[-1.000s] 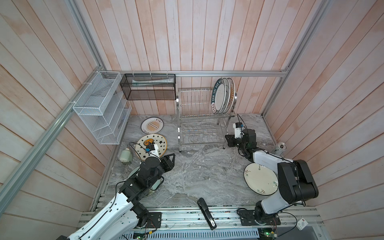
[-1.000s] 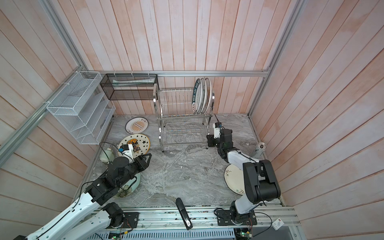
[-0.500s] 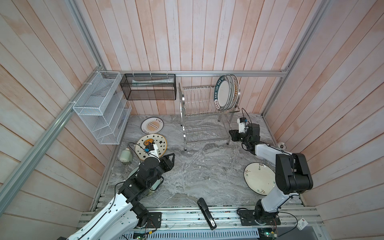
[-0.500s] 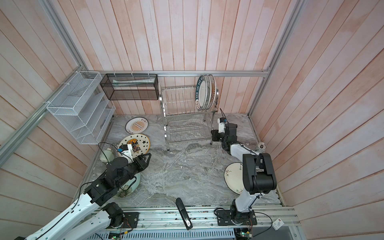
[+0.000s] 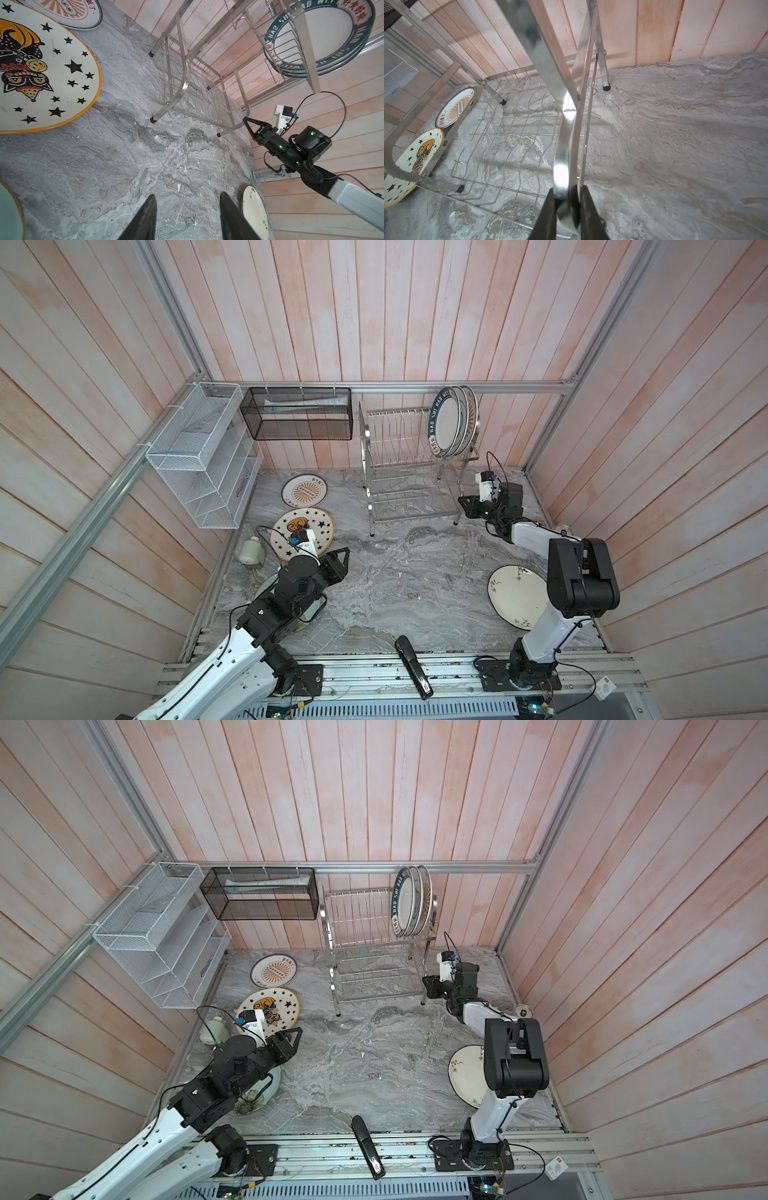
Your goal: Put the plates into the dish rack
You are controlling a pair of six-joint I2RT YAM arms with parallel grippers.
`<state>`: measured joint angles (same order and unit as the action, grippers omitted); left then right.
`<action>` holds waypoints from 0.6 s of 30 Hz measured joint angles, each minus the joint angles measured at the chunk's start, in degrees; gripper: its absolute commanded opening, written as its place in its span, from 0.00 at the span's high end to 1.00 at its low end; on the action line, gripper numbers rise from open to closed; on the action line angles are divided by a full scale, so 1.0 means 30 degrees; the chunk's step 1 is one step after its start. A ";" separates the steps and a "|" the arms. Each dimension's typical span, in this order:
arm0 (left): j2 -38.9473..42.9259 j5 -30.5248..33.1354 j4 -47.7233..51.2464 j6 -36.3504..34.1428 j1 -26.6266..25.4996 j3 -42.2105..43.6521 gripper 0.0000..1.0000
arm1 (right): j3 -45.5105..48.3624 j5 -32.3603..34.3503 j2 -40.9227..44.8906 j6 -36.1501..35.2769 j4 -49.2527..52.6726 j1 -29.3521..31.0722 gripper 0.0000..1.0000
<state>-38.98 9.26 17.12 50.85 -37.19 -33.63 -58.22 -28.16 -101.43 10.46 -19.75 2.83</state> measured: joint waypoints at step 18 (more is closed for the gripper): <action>-0.0131 -0.0015 -0.0291 -0.0015 0.0000 0.0007 0.50 | 0.1100 -0.0998 0.1763 0.1137 -0.0066 -0.0080 0.58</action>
<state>-39.38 9.21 16.25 50.81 -37.19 -33.61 -54.92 -31.16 -96.14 13.87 -19.94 2.59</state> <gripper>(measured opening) 0.503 0.412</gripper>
